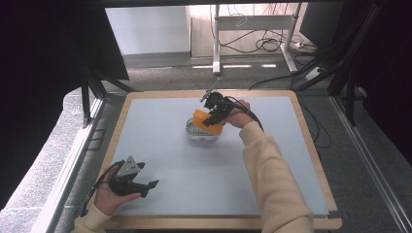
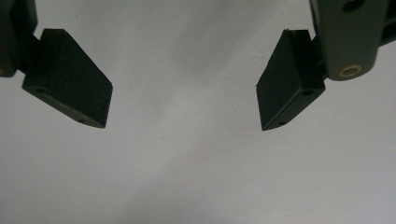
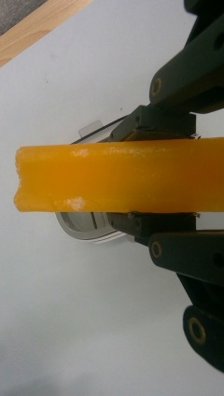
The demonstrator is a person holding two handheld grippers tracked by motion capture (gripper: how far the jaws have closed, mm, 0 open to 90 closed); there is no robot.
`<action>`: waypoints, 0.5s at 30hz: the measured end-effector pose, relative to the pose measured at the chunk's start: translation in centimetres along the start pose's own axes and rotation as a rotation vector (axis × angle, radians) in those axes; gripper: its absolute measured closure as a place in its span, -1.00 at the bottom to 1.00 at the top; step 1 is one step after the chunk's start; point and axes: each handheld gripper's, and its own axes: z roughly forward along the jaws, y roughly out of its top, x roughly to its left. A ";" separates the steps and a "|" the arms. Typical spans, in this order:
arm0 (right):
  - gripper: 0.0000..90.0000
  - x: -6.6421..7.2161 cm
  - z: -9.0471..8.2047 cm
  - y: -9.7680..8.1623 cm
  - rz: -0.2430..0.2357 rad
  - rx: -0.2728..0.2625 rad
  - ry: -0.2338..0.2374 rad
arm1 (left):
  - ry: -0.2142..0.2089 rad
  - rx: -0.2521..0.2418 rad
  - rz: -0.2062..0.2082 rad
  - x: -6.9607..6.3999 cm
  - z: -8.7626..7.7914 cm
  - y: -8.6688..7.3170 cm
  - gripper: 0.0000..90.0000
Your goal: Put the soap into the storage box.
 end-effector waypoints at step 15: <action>0.37 -0.3 1.1 1.1 -0.034 0.014 0.017 | -0.001 -0.007 -0.001 0.0 -0.1 0.1 -0.59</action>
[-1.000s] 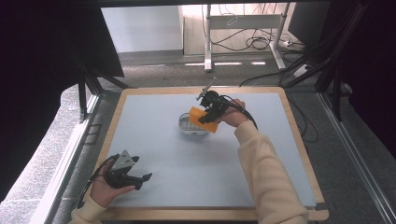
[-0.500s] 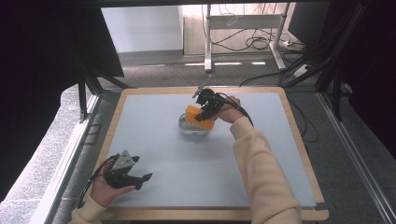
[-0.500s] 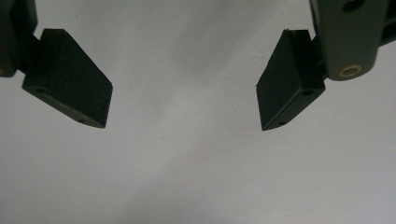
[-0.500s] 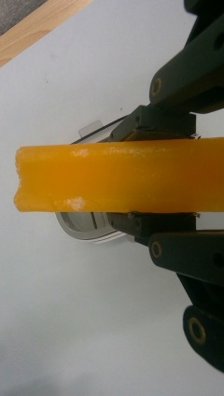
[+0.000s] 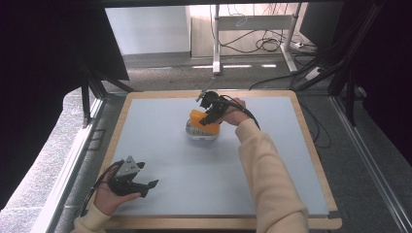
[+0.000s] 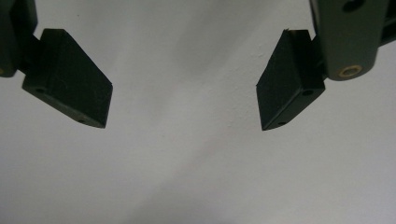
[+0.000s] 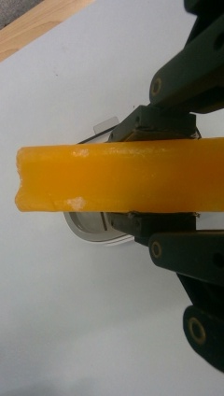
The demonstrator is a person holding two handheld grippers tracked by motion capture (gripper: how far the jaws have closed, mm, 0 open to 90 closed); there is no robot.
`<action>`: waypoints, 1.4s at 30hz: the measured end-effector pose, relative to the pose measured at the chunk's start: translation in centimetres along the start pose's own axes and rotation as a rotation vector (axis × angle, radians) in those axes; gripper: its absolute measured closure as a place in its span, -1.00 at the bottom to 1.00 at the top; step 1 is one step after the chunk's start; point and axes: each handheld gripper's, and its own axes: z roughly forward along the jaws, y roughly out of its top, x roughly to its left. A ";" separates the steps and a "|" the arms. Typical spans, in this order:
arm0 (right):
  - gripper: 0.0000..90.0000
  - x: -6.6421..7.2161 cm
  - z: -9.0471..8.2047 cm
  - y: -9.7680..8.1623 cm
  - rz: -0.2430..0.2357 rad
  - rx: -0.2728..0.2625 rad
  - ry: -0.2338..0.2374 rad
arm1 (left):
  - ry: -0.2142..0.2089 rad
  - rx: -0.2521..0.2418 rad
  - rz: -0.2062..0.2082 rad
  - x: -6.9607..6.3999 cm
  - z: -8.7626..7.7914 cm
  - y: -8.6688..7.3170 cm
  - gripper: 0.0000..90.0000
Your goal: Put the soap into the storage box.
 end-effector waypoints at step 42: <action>-0.16 -2.0 2.6 0.1 -0.043 0.002 -0.065 | -0.002 0.009 0.009 -0.1 0.0 0.0 -0.58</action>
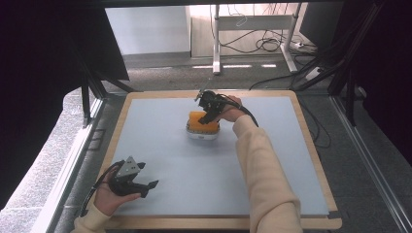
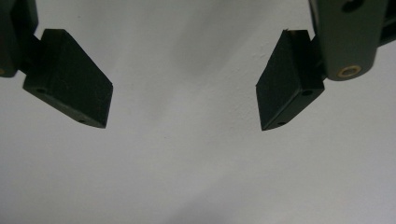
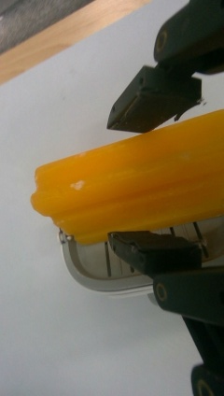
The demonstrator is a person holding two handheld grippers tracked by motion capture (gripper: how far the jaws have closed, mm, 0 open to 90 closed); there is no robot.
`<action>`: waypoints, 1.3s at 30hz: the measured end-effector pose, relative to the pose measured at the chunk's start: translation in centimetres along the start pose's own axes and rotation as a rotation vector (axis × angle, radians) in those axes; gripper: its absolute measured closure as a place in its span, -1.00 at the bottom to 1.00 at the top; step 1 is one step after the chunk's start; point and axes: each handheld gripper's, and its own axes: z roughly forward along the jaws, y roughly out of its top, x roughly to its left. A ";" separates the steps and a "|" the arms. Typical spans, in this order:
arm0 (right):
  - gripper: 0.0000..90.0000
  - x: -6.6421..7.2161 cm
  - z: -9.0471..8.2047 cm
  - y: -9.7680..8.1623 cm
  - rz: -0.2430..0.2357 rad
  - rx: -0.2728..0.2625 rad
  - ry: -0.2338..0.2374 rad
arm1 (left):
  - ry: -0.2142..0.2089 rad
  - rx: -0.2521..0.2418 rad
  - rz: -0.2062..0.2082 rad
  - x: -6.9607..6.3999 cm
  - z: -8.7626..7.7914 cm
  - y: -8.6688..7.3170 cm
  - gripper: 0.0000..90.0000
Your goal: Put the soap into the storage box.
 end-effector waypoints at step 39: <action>-0.52 6.2 -7.4 -10.7 0.320 -0.213 -0.095 | 0.018 -0.014 -0.013 -0.1 -0.2 0.0 -0.58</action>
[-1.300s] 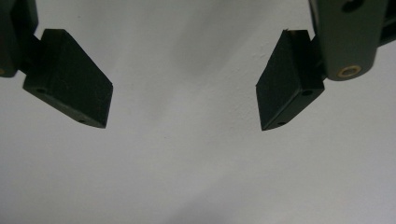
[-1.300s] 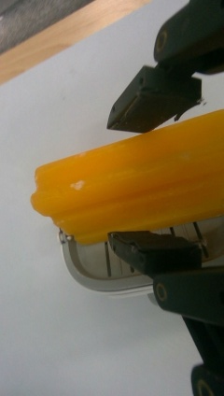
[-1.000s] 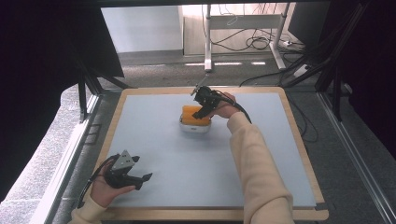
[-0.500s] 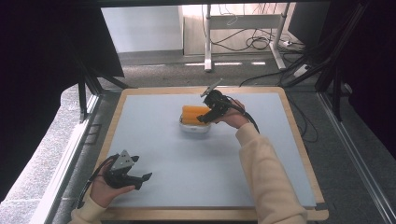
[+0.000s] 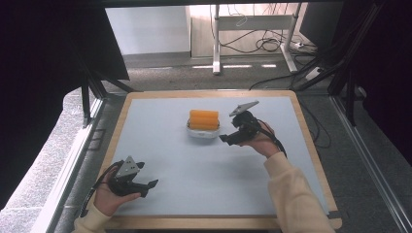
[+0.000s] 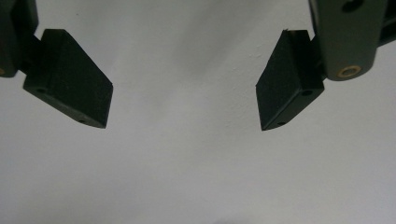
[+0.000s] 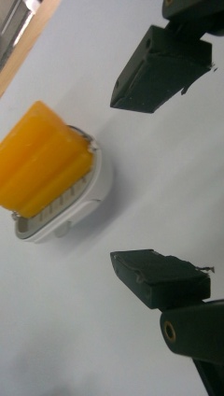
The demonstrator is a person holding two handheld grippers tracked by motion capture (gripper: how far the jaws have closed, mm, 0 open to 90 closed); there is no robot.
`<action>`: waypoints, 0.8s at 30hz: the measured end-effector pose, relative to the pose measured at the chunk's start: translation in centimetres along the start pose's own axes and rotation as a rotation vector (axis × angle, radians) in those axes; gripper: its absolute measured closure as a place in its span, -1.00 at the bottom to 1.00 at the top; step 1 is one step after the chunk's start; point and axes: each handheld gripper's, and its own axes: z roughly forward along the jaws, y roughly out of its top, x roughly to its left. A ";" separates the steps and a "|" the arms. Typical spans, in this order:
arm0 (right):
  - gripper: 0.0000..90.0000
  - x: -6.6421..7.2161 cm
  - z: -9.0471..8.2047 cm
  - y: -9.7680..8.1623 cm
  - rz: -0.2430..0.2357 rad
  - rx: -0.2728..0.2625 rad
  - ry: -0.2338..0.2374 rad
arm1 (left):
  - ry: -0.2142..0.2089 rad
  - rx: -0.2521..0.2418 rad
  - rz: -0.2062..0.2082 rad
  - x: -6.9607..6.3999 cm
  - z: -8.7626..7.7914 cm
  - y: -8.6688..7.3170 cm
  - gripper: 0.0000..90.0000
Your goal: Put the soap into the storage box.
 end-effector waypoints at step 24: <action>-0.54 2.4 -4.6 -10.8 0.091 -0.105 -0.068 | 0.007 0.020 -0.003 0.1 0.4 -0.2 -0.58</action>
